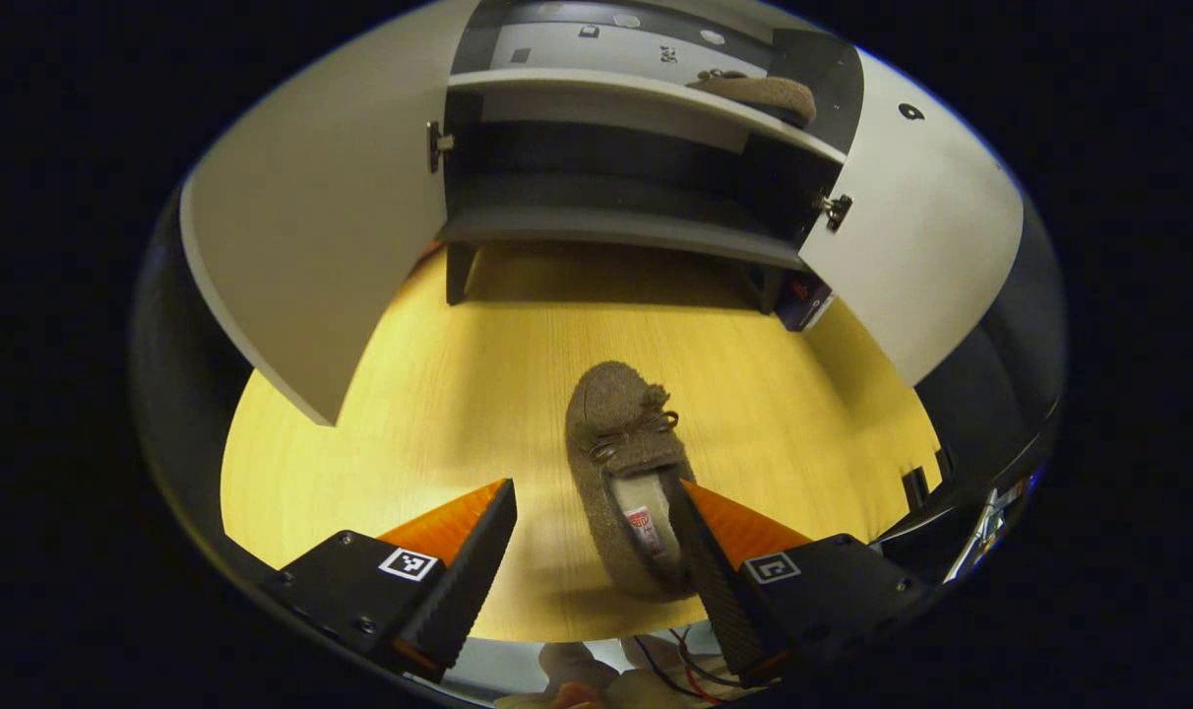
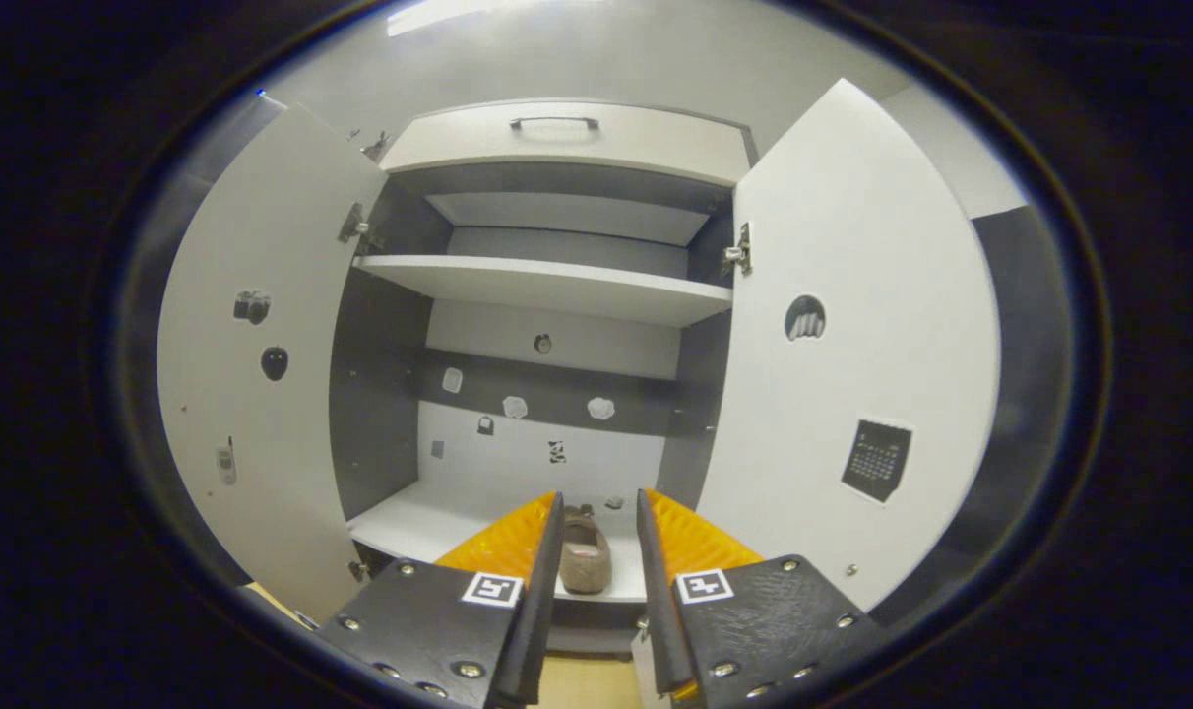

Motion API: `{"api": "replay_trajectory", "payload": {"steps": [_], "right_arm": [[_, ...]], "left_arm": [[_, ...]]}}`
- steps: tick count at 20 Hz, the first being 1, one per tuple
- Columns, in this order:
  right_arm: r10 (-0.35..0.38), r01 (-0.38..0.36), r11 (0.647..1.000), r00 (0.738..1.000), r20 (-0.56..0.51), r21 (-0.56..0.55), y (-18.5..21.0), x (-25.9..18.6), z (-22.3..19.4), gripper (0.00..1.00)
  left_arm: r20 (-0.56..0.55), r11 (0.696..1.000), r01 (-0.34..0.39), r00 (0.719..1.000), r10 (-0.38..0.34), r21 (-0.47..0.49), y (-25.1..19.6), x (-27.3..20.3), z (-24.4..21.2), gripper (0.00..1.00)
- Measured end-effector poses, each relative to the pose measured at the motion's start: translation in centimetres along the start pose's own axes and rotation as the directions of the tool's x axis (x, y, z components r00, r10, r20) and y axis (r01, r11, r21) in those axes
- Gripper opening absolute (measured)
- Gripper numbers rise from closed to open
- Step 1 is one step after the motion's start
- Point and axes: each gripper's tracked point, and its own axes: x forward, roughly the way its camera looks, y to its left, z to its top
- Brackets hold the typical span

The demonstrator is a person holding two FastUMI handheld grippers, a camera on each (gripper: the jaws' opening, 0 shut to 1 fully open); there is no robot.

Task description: Grab one shoe with the right hand and put it into the shoe cabinet, grab the other shoe with the left hand and put it into the shoe cabinet; then close the right door with the right hand and the left door with the left hand.

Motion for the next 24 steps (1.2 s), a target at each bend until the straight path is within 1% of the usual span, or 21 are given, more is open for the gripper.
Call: {"api": "replay_trajectory", "payload": {"steps": [4,8,9,10,14,15,16,17,18,19,20,21,22,23,24], "right_arm": [[-0.058,0.058,0.998,0.998,-0.004,-0.025,-2.5,-1.9,0.2,0.42],[-0.115,0.115,0.992,0.993,-0.016,-0.048,-5.0,-3.8,0.3,0.42],[-0.129,0.128,0.99,0.992,-0.016,-0.054,-5.5,-4.3,0.3,0.41],[-0.141,0.14,0.988,0.99,-0.017,-0.059,-6.1,-4.7,0.4,0.42],[-0.188,0.186,0.98,0.982,-0.011,-0.072,-7.9,-6.5,0.9,0.42],[-0.2,0.199,0.977,0.98,-0.01,-0.075,-8.4,-6.9,1.0,0.41],[-0.211,0.21,0.975,0.977,-0.008,-0.075,-8.7,-7.2,1.1,0.43],[-0.221,0.22,0.973,0.975,-0.009,-0.074,-9.1,-7.4,1.0,0.41],[-0.23,0.229,0.97,0.973,-0.008,-0.075,-9.4,-7.6,1.1,0.42],[-0.241,0.239,0.968,0.971,-0.007,-0.078,-9.7,-7.9,1.1,0.42],[-0.25,0.248,0.965,0.968,-0.006,-0.081,-10.0,-8.1,1.1,0.42],[-0.256,0.255,0.964,0.967,-0.005,-0.079,-10.2,-8.3,1.2,0.42],[-0.261,0.26,0.963,0.965,-0.002,-0.077,-10.4,-8.5,1.3,0.42],[-0.266,0.265,0.961,0.964,-0.001,-0.074,-10.6,-8.8,1.3,0.42],[-0.271,0.27,0.96,0.963,0.001,-0.073,-10.7,-8.9,1.4,0.42]], "left_arm": [[-0.029,1.0,-0.011,1.0,0.011,0.001,0.3,3.2,-1.1,0.97],[-0.029,0.999,-0.036,0.999,0.035,-0.036,1.3,6.0,-0.4,0.96],[-0.032,0.998,-0.036,0.999,0.035,-0.041,1.3,6.6,-0.3,0.96],[-0.043,0.999,-0.033,0.999,0.031,-0.041,1.3,7.2,-0.4,0.96],[-0.071,0.999,-0.034,0.997,0.032,-0.029,1.2,8.7,-0.8,0.94],[-0.081,0.999,-0.034,0.996,0.031,-0.031,1.1,8.9,-1.0,0.87],[-0.088,0.999,-0.028,0.996,0.024,-0.036,0.9,9.1,-1.1,0.82],[-0.092,0.999,-0.017,0.996,0.013,-0.04,0.5,9.1,-1.2,0.72],[-0.089,0.999,-0.026,0.996,0.022,-0.04,0.4,9.0,-1.0,0.59],[-0.093,0.999,-0.04,0.995,0.037,-0.028,0.8,9.3,-1.1,0.45],[-0.098,0.999,-0.051,0.994,0.049,-0.015,1.1,9.3,-1.1,0.42],[-0.093,0.998,-0.064,0.994,0.063,-0.002,1.3,9.4,-0.8,0.34],[-0.086,0.996,-0.091,0.992,0.092,0.014,1.7,9.4,-0.5,0.27],[-0.081,0.994,-0.107,0.991,0.109,0.029,2.0,9.2,-0.3,0.13],[-0.085,0.992,-0.118,0.989,0.122,0.042,2.2,8.9,-0.1,0.06]]}}
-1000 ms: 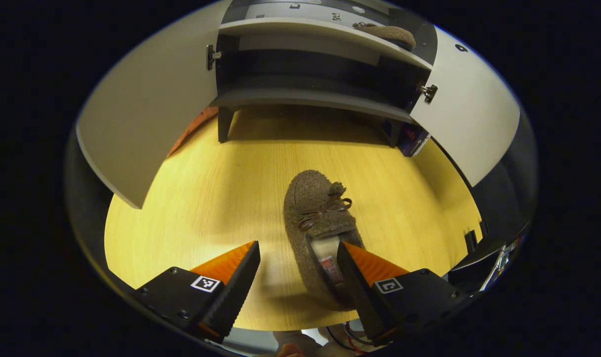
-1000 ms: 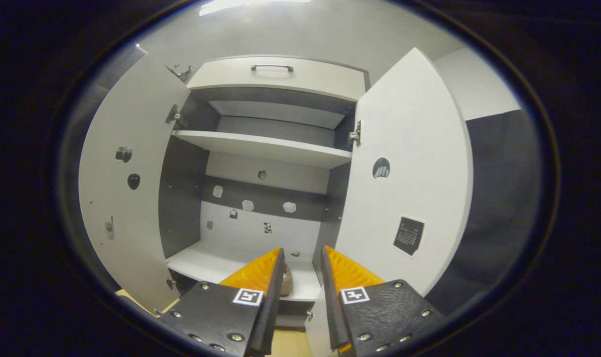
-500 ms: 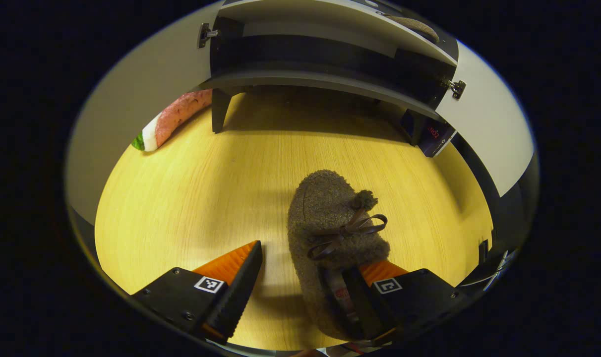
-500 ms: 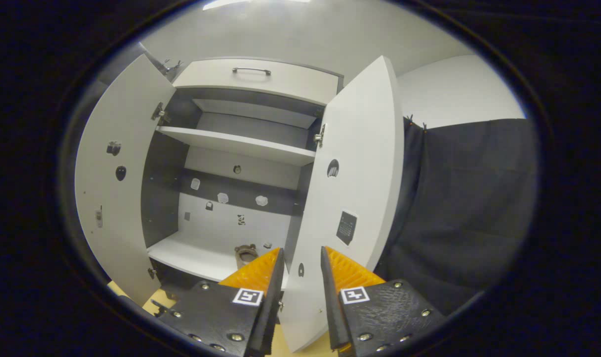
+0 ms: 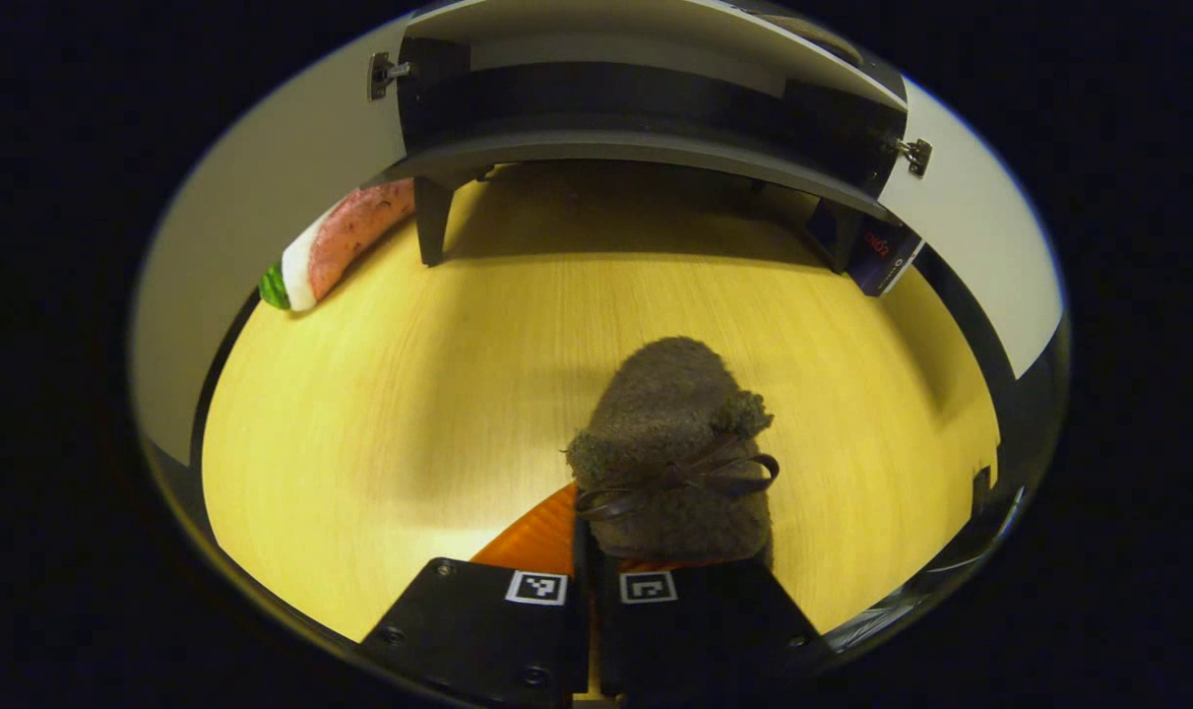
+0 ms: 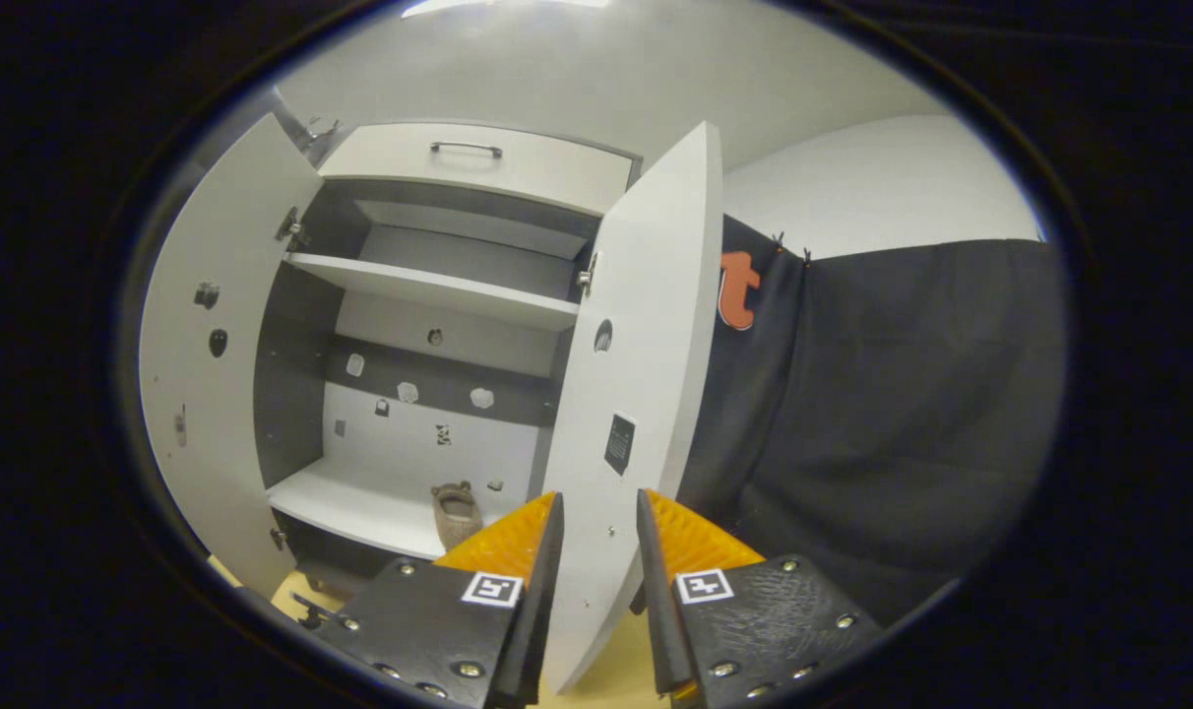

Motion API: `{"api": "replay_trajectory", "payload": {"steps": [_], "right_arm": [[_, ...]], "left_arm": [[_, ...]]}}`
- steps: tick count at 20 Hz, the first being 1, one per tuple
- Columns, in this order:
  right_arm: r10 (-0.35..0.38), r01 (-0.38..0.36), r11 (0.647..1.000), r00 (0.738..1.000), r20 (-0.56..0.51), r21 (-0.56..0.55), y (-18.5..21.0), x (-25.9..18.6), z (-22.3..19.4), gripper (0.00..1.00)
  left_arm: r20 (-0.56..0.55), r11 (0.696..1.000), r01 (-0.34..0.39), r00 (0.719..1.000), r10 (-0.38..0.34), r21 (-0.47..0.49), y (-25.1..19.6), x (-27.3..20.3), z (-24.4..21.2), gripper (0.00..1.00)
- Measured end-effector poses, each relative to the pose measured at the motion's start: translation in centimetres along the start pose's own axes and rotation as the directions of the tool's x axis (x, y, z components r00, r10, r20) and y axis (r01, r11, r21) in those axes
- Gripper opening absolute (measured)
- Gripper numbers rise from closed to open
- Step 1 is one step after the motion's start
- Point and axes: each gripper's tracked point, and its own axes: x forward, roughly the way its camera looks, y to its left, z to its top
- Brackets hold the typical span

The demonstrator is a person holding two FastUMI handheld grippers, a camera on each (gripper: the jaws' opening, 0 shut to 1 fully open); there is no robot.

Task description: Grab one shoe with the right hand and put it into the shoe cabinet, grab the other shoe with the left hand and put it into the shoe cabinet; then close the right door with the right hand and the left door with the left hand.

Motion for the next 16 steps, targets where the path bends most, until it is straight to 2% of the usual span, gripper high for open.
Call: {"api": "replay_trajectory", "payload": {"steps": [2,6,10,16], "right_arm": [[-0.009,0.009,1.0,1.0,0.001,0.004,-0.5,-0.2,0.0,0.42],[-0.01,0.01,0.999,1.0,0.012,0.04,-1.0,-1.2,0.1,0.42],[-0.015,0.012,0.997,0.999,0.041,0.071,-1.1,-2.4,0.3,0.42],[-0.019,0.01,0.991,0.997,0.068,0.131,-1.8,-2.9,0.6,0.42]], "left_arm": [[0.012,1.0,-0.008,1.0,0.008,0.007,0.1,-0.6,0.7,0.02],[0.069,1.0,-0.015,0.997,0.014,0.011,1.2,-2.6,3.7,0.02],[0.154,1.0,-0.008,0.988,0.007,0.004,1.2,-5.4,8.7,0.03],[0.297,1.0,0.003,0.955,-0.008,0.018,0.0,-9.7,17.7,0.02]]}}
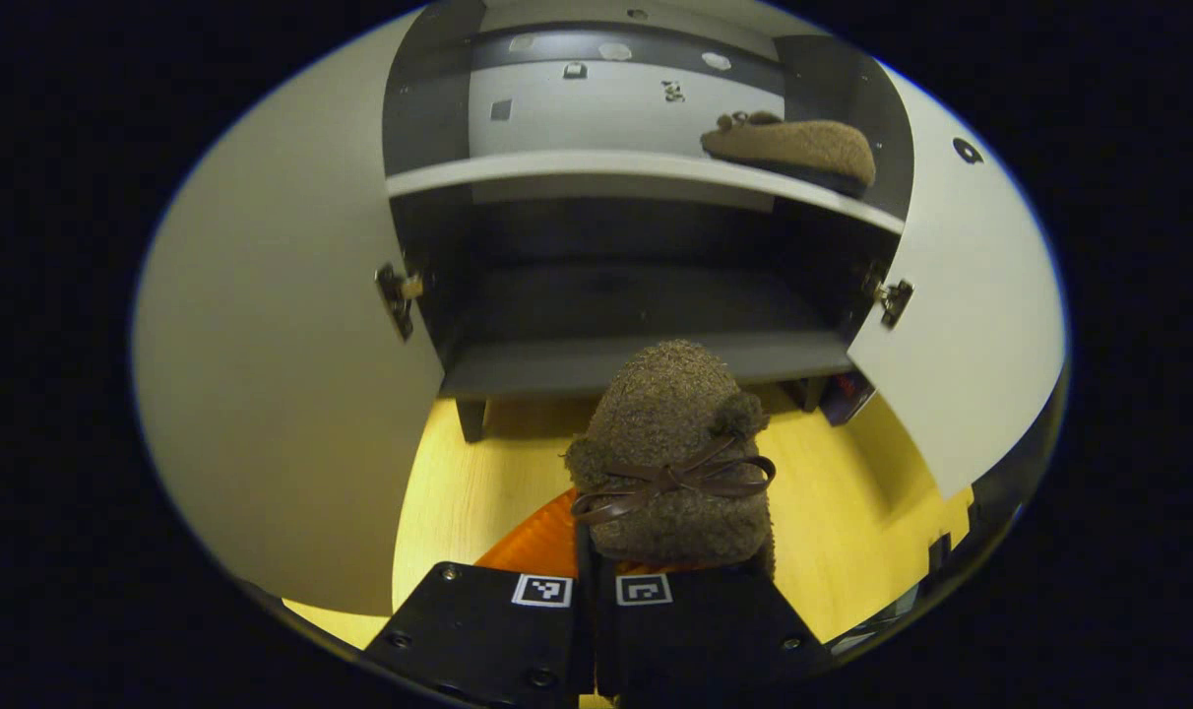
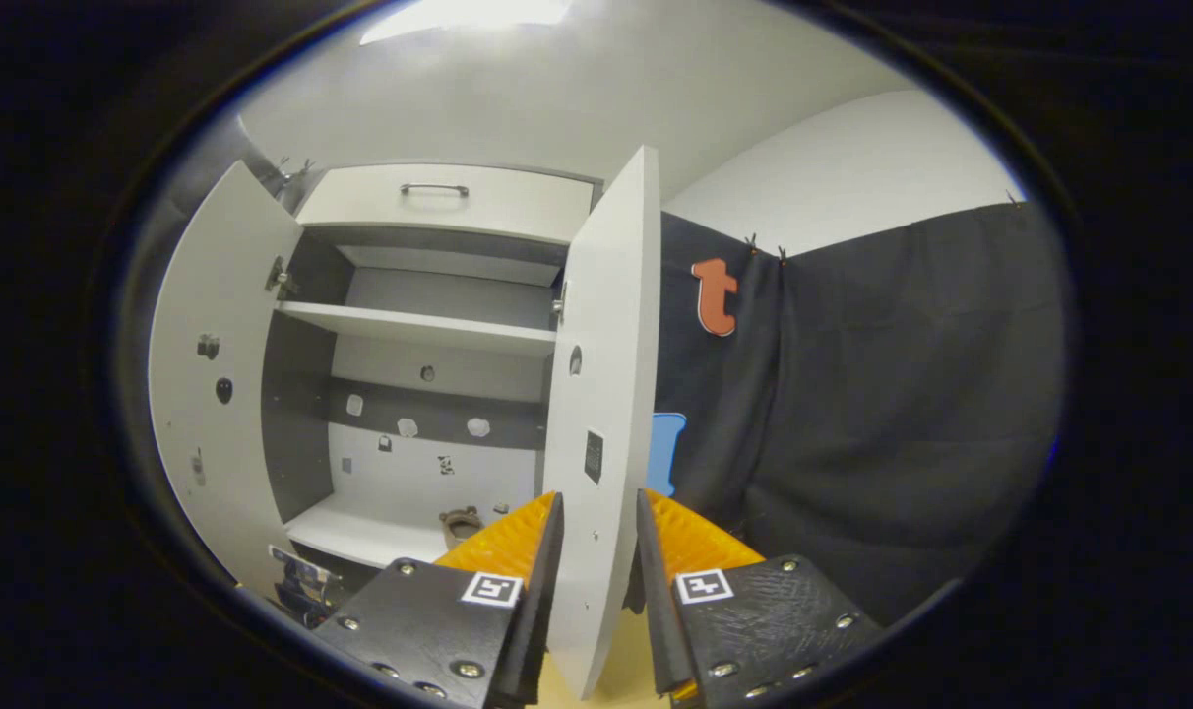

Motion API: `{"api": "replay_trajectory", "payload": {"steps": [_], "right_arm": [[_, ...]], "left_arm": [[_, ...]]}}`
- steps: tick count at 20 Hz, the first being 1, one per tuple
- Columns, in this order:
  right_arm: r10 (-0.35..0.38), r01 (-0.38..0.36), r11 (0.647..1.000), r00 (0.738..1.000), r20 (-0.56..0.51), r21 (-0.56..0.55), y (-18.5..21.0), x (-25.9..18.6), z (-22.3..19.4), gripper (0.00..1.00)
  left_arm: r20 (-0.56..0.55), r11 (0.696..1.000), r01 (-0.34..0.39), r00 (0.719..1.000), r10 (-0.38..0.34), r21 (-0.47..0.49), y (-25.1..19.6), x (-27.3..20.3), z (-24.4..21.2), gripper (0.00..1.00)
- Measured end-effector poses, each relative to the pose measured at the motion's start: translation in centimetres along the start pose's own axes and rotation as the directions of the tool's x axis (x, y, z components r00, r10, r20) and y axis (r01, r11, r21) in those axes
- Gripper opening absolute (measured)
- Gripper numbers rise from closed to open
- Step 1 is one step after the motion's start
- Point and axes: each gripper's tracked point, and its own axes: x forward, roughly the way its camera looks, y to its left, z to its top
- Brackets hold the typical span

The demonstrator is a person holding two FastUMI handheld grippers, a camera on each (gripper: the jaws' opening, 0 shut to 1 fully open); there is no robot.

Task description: Grab one shoe with the right hand and put it into the shoe cabinet, grab the other shoe with the left hand and put it into the shoe cabinet; then close the right door with the right hand and the left door with the left hand.

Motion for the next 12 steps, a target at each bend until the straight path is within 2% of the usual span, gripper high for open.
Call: {"api": "replay_trajectory", "payload": {"steps": [6,12], "right_arm": [[0.017,-0.016,0.997,1.0,-0.012,0.073,-0.2,-0.4,-0.9,0.41],[0.04,-0.037,0.994,0.999,-0.029,0.098,0.0,-1.0,-2.3,0.42]], "left_arm": [[0.094,1.0,0.001,0.996,0.0,-0.01,-1.1,-0.7,8.3,0.02],[0.172,1.0,0.004,0.985,0.001,-0.031,-1.6,-0.8,15.7,0.02]]}}
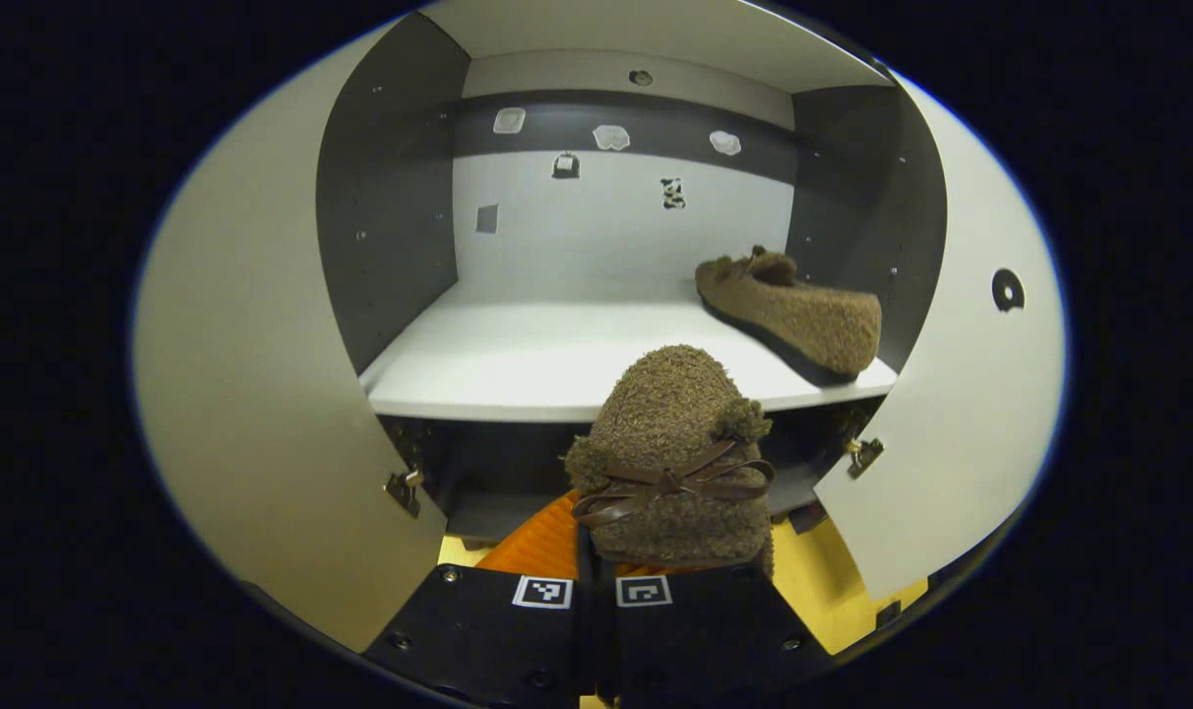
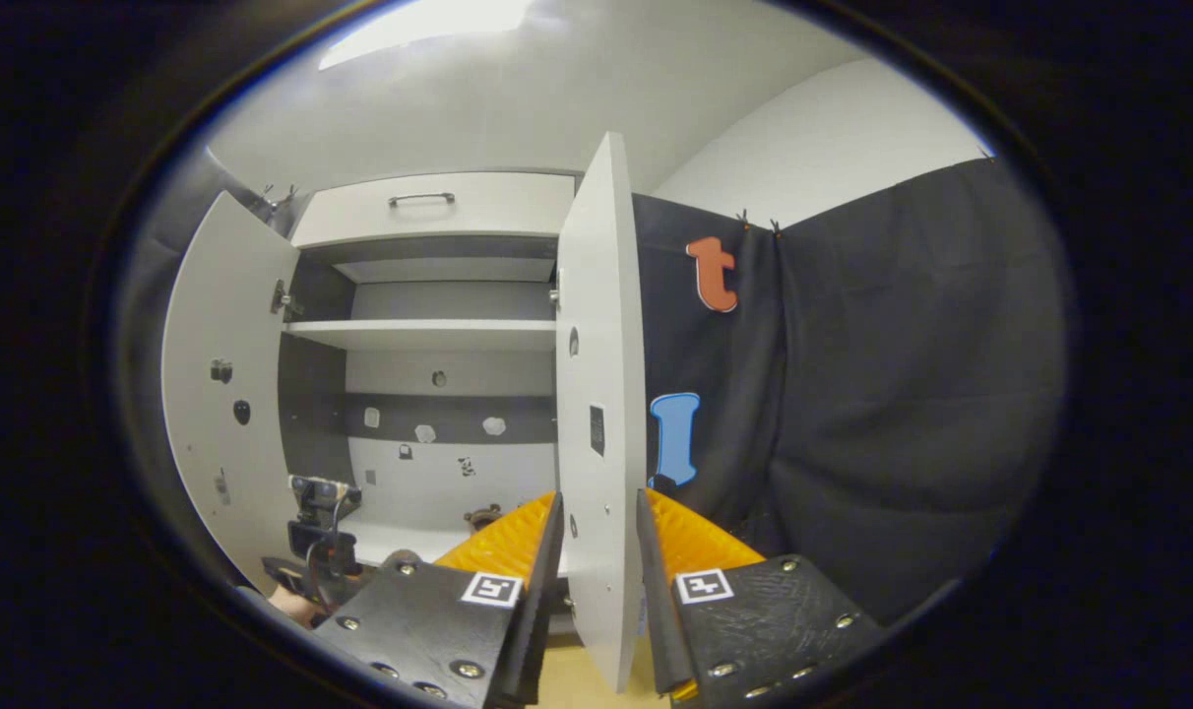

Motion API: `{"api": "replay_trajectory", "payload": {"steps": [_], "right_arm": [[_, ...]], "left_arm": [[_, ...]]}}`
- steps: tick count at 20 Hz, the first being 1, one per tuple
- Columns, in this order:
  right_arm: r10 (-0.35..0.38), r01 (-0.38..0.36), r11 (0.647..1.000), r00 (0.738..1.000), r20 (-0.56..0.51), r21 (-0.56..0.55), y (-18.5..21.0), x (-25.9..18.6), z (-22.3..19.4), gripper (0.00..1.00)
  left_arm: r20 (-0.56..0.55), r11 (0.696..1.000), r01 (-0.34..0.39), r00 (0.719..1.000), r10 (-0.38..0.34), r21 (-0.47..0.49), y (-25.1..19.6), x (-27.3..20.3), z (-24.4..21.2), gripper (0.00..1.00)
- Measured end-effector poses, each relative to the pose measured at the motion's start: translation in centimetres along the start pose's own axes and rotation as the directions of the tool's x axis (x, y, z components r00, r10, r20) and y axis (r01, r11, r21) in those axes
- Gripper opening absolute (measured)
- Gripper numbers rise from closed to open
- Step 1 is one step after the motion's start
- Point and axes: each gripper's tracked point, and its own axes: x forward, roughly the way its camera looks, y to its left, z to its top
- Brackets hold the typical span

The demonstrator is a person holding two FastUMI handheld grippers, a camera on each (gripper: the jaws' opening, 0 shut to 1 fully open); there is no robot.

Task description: Grab one shoe with the right hand and put it into the shoe cabinet, grab the other shoe with the left hand and put it into the shoe cabinet; then close the right door with the right hand and the left door with the left hand.

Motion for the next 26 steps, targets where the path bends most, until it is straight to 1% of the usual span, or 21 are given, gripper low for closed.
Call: {"api": "replay_trajectory", "payload": {"steps": [3,7,9,10,11,14,15,16,18,19,20,21,22,26], "right_arm": [[0.022,-0.022,1.0,1.0,-0.008,-0.015,-0.1,0.0,-0.4,0.42],[0.044,-0.044,0.999,0.999,-0.002,-0.013,-0.6,-0.3,-0.2,0.42],[0.062,-0.062,0.998,0.998,-0.015,-0.012,-0.6,-0.5,-0.6,0.41],[0.061,-0.062,0.998,0.998,-0.015,-0.017,-0.8,-0.5,-0.6,0.42],[0.057,-0.058,0.998,0.998,-0.014,-0.028,-1.1,-0.5,-0.8,0.42],[0.045,-0.046,0.997,0.999,-0.013,-0.058,-1.7,-0.7,-0.8,0.42],[0.041,-0.041,0.997,0.999,-0.013,-0.062,-1.9,-0.7,-0.8,0.43],[0.035,-0.036,0.997,0.999,-0.01,-0.065,-2.2,-0.6,-0.7,0.42],[0.016,-0.016,0.997,1.0,-0.002,-0.071,-2.8,-0.5,-0.4,0.42],[0.004,-0.005,0.997,1.0,-0.002,-0.076,-3.2,-0.4,-0.5,0.42],[-0.009,0.009,0.997,1.0,-0.001,-0.079,-3.7,-0.4,-0.5,0.43],[-0.022,0.022,0.996,1.0,-0.003,-0.083,-4.2,-0.3,-0.6,0.41],[-0.038,0.037,0.996,0.999,-0.005,-0.087,-4.7,-0.2,-0.7,0.42],[-0.085,0.083,0.992,0.996,-0.017,-0.099,-6.2,0.2,-1.1,0.41]], "left_arm": [[0.031,1.0,-0.02,0.999,0.019,0.021,0.3,1.0,3.1,0.02],[0.055,0.999,-0.047,0.997,0.045,0.024,0.7,2.5,6.5,0.02],[0.072,0.996,-0.074,0.995,0.071,0.041,1.4,3.6,8.1,0.02],[0.08,0.995,-0.09,0.993,0.086,0.051,1.7,4.2,8.9,0.02],[0.077,0.994,-0.1,0.992,0.097,0.049,2.0,4.7,9.5,0.02],[0.082,0.995,-0.097,0.992,0.098,-0.01,2.2,6.4,12.0,0.02],[0.088,0.995,-0.101,0.991,0.102,-0.02,2.5,7.0,12.9,0.05],[0.098,0.994,-0.11,0.989,0.111,-0.02,2.9,7.6,13.8,0.02],[0.108,0.991,-0.13,0.986,0.131,-0.014,3.6,8.9,15.4,0.02],[0.107,0.99,-0.139,0.984,0.14,-0.016,3.8,9.7,16.1,0.04],[0.107,0.989,-0.143,0.984,0.145,-0.021,4.0,10.3,16.5,0.02],[0.106,0.989,-0.146,0.983,0.148,-0.021,4.2,11.1,16.8,0.02],[0.101,0.989,-0.15,0.983,0.151,-0.016,4.3,11.8,17.1,0.02],[0.073,0.987,-0.158,0.985,0.156,0.027,4.3,13.8,16.8,0.02]]}}
